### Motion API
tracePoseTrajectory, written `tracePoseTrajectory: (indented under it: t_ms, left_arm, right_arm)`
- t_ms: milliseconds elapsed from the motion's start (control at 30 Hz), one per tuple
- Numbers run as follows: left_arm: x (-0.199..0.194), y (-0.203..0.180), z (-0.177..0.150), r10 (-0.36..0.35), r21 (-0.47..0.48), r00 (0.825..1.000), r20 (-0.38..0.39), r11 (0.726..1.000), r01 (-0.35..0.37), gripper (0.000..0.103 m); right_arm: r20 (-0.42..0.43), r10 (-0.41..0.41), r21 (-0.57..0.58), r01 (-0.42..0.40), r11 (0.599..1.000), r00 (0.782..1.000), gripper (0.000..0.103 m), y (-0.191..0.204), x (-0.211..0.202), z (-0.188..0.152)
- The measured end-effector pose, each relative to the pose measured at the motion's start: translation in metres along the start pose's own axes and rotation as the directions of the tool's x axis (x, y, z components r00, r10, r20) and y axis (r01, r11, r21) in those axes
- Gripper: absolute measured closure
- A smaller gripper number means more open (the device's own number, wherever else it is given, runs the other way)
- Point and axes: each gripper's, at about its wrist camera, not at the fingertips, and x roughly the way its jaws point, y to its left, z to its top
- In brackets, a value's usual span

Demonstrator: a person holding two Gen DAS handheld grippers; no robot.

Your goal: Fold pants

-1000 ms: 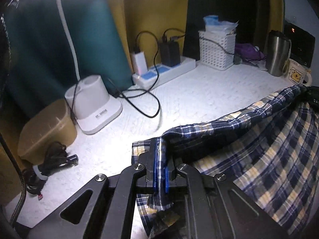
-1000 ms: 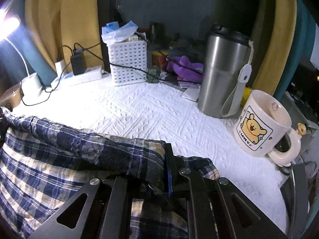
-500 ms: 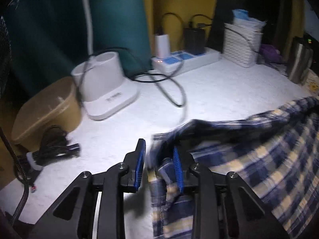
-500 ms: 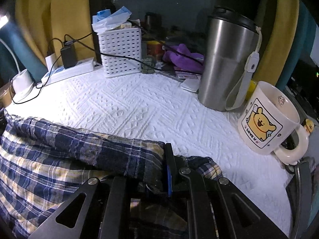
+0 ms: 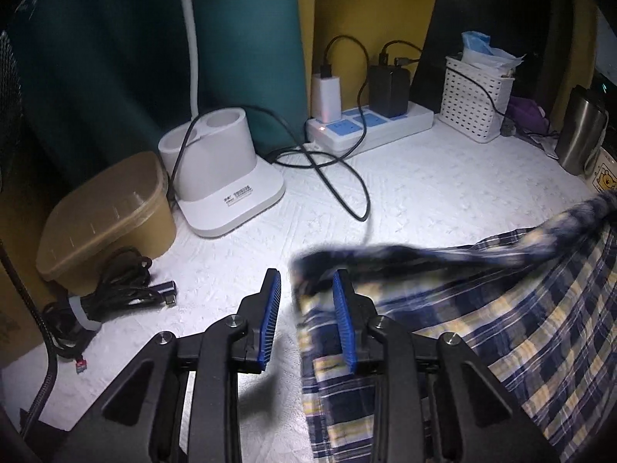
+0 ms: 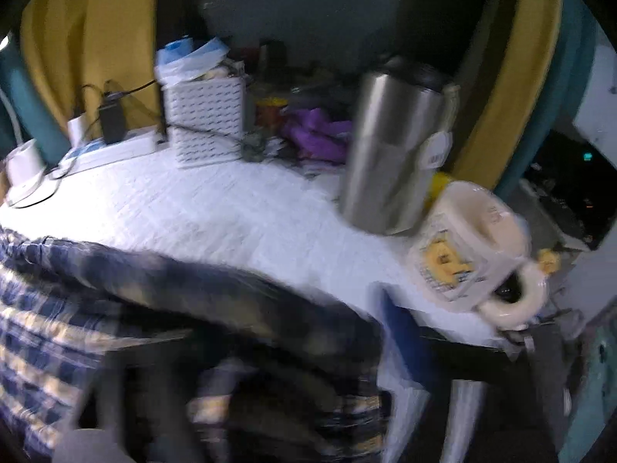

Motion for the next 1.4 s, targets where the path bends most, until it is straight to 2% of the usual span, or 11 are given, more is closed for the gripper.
tracePoseTrajectory:
  t_ms: [100, 233, 467, 667, 867, 1067, 1133, 1233, 1300, 1400]
  left_arm:
    - [0.002, -0.002, 0.002, 0.004, 0.01, 1.0, -0.004, 1.0, -0.004, 0.069]
    - [0.009, -0.004, 0.002, 0.011, 0.012, 1.0, -0.029, 1.0, -0.011, 0.068]
    - [-0.019, -0.011, 0.001, 0.004, 0.013, 1.0, 0.002, 1.0, -0.004, 0.066]
    - [-0.06, -0.035, -0.015, -0.059, 0.026, 0.997, 0.045, 0.998, 0.058, 0.055]
    - [-0.085, -0.074, -0.046, -0.149, 0.062, 0.988, 0.029, 0.987, 0.147, 0.054]
    - [-0.105, -0.114, -0.079, -0.241, 0.072, 0.97, 0.006, 0.968, 0.24, 0.054]
    - [-0.113, -0.122, -0.089, -0.26, 0.074, 0.966, 0.005, 0.963, 0.259, 0.053]
    - [-0.123, -0.13, -0.102, -0.273, 0.079, 0.962, 0.01, 0.959, 0.272, 0.039]
    - [-0.132, -0.131, -0.109, -0.272, 0.079, 0.962, 0.021, 0.96, 0.269, 0.037]
    - [-0.142, -0.133, -0.119, -0.273, 0.072, 0.962, 0.027, 0.96, 0.27, 0.036]
  right_arm:
    - [-0.001, -0.017, -0.01, 0.017, 1.0, 1.0, 0.0, -0.008, 0.0, 0.004]
    - [-0.007, -0.004, -0.024, 0.004, 1.0, 1.0, 0.0, -0.01, 0.0, 0.004]
    - [-0.022, 0.009, 0.023, -0.009, 1.0, 1.0, 0.0, -0.02, -0.009, -0.015]
    - [-0.03, 0.012, 0.065, -0.01, 0.998, 0.999, 0.0, -0.033, -0.032, -0.041]
    - [-0.032, 0.018, 0.093, -0.015, 0.996, 0.999, 0.0, -0.049, -0.058, -0.067]
    - [-0.045, 0.045, 0.156, -0.037, 0.987, 0.998, 0.0, -0.07, -0.074, -0.093]
    - [-0.054, 0.061, 0.178, -0.051, 0.983, 0.997, 0.006, -0.076, -0.076, -0.103]
    - [-0.068, 0.11, 0.214, -0.093, 0.972, 0.992, 0.014, -0.081, -0.076, -0.116]
    - [-0.075, 0.154, 0.233, -0.133, 0.963, 0.985, 0.02, -0.08, -0.075, -0.122]
    - [-0.083, 0.2, 0.233, -0.177, 0.956, 0.976, 0.022, -0.073, -0.072, -0.13]
